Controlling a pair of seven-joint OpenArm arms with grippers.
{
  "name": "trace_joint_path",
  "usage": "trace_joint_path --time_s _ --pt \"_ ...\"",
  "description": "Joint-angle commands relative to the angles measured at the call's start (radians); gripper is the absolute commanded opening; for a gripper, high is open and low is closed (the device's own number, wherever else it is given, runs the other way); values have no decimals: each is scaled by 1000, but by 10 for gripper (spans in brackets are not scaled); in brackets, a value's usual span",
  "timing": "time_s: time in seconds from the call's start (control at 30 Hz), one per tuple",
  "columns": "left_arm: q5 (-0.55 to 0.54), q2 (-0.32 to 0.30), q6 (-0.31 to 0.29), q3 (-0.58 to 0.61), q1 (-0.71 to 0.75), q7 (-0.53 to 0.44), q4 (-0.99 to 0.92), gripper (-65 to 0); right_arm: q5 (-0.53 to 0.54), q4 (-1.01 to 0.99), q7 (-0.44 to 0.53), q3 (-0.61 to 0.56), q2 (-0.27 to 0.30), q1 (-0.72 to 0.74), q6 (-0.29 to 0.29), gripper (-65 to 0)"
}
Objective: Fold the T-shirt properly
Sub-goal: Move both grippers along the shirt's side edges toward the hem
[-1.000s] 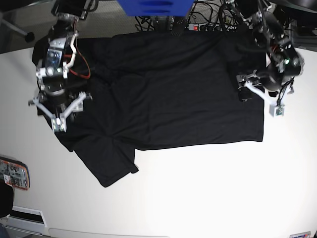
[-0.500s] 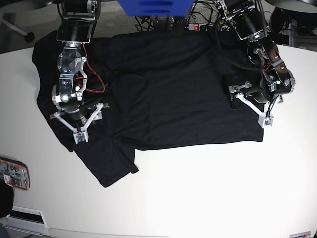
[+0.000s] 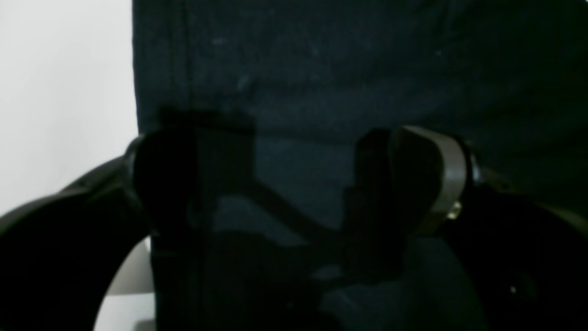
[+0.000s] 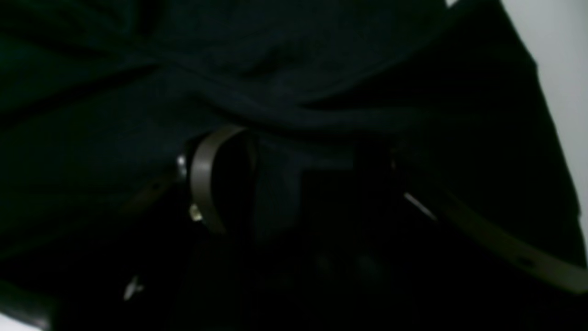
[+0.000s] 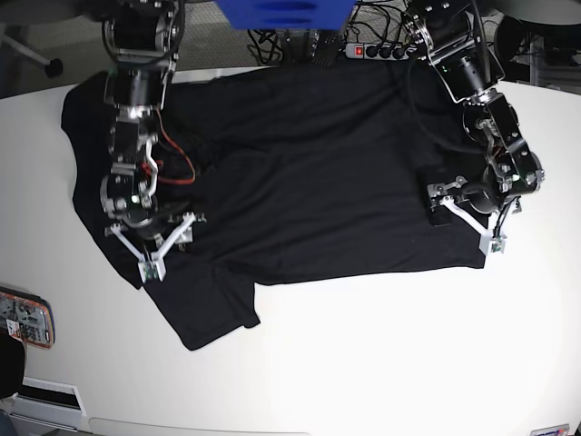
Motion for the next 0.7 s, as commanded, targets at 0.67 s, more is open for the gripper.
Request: trace_joint_path --time_s 0.67 --pt "-22 -18 0 6 -1 -104 63 0 -34 312 -60 -5 -5 -48 -5 -276"
